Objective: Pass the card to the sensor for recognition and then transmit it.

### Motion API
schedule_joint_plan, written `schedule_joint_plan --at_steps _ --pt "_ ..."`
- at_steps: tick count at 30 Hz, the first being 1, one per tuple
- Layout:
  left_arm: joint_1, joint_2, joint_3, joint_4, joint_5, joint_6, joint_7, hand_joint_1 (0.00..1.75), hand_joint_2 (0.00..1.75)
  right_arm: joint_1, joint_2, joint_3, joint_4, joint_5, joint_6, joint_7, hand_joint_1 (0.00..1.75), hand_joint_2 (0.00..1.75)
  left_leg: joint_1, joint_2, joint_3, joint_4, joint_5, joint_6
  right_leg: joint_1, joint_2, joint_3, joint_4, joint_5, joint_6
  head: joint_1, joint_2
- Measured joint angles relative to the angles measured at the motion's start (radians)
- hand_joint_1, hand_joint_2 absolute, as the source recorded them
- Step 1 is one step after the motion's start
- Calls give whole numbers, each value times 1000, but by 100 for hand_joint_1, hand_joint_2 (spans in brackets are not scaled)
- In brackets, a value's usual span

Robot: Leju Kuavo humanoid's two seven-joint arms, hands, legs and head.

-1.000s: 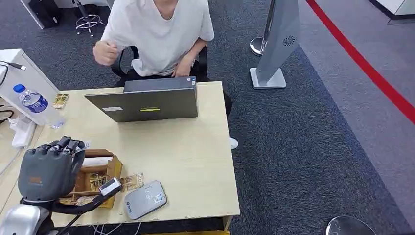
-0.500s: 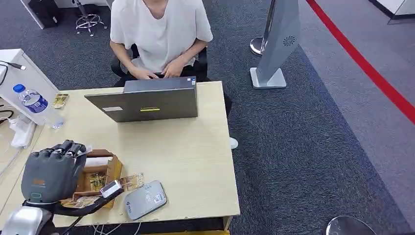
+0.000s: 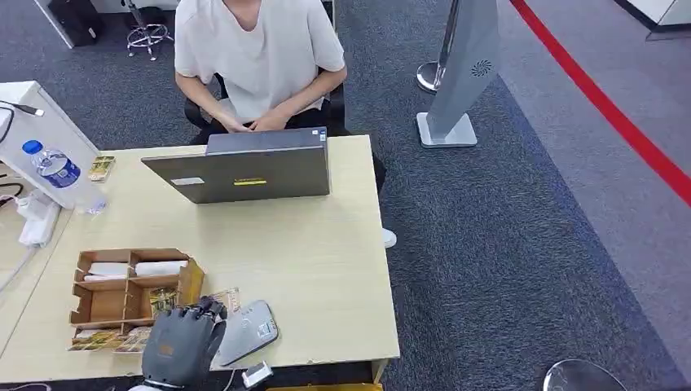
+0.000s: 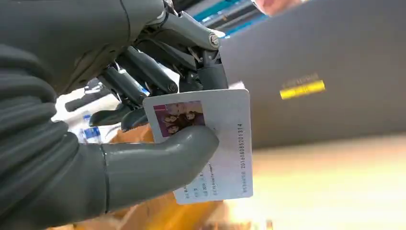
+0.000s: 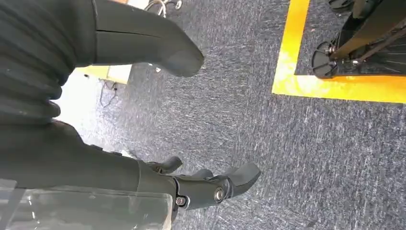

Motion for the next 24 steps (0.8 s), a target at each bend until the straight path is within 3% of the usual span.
schedule_joint_plan --at_steps 16,24 --pt "-3 19 -111 176 12 23 8 175 175 -7 1 -16 0 31 -3 -4 0 175 0 0 0 0 -1 1 0 0 1 0 0 0 0 0" --pt "-4 31 -130 203 19 17 21 175 175 -8 1 -24 0 33 -3 -3 0 175 0 0 1 0 0 1 0 -1 2 0 0 0 0 0"
